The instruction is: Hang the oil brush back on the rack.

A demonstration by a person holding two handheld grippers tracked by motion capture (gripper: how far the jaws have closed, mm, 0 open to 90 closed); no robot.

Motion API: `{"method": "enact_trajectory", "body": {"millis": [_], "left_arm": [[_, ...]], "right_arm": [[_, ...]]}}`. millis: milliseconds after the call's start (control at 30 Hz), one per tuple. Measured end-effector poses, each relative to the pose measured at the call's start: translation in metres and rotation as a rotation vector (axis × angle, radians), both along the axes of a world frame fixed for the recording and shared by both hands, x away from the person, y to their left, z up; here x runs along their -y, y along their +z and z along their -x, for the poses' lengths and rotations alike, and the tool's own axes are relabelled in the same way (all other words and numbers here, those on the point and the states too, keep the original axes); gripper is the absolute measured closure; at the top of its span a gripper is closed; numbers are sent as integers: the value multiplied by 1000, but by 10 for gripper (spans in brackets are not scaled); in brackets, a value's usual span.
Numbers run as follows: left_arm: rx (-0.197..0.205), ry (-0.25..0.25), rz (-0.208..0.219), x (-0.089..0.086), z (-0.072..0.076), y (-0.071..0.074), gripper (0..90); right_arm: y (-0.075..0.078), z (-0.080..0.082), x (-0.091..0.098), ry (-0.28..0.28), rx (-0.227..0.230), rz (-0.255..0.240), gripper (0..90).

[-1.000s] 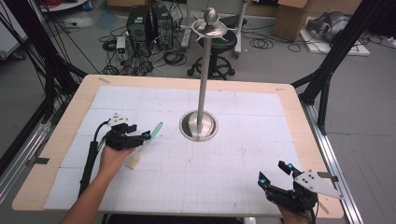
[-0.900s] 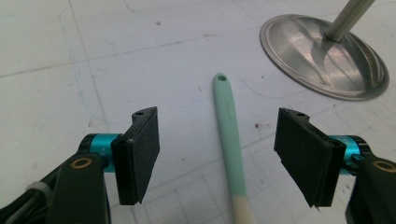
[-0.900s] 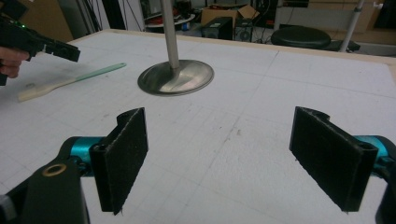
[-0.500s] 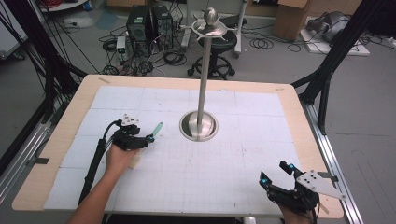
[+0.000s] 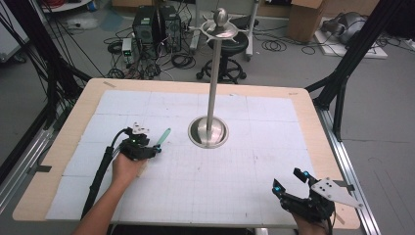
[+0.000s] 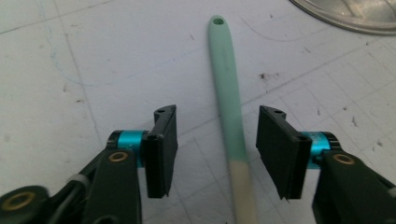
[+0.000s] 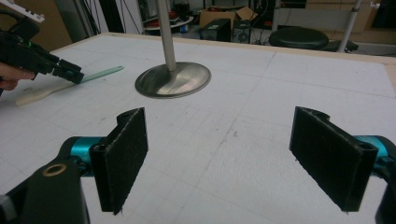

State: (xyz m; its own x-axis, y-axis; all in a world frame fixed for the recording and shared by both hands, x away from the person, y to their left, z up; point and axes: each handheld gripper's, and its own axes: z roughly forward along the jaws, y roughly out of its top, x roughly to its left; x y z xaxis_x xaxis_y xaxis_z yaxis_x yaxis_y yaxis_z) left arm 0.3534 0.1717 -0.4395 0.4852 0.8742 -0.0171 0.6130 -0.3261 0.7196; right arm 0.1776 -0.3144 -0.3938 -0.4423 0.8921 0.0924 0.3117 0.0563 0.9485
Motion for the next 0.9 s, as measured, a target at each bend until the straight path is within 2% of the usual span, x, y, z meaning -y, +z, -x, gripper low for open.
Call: {"method": "enact_trajectory", "body": {"millis": [133, 233, 300, 467, 533, 700, 767, 900], "left_arm": [[7, 1, -9, 2, 1, 1, 568], [5, -22, -12, 3, 2, 1, 634], [5, -32, -5, 4, 2, 0, 699], [3, -40, 10, 3, 2, 0, 791], [5, -43, 1, 3, 2, 0, 795], [-3, -41, 13, 2, 1, 0, 803], [-21, -32, 37, -1, 1, 1, 807], [-10, -32, 66, -8, 2, 5, 809]], "right_arm": [[0, 0, 0, -3, 2, 1, 183], [0, 0, 0, -3, 1, 0, 183], [0, 0, -1, -3, -3, 2, 183], [0, 0, -2, 2, -2, 7, 183], [0, 0, -2, 0, -1, 5, 183], [0, 0, -1, -3, -3, -2, 183], [0, 0, -2, 1, -4, -1, 183], [-1, -1, -4, 8, -11, 6, 183]]}}
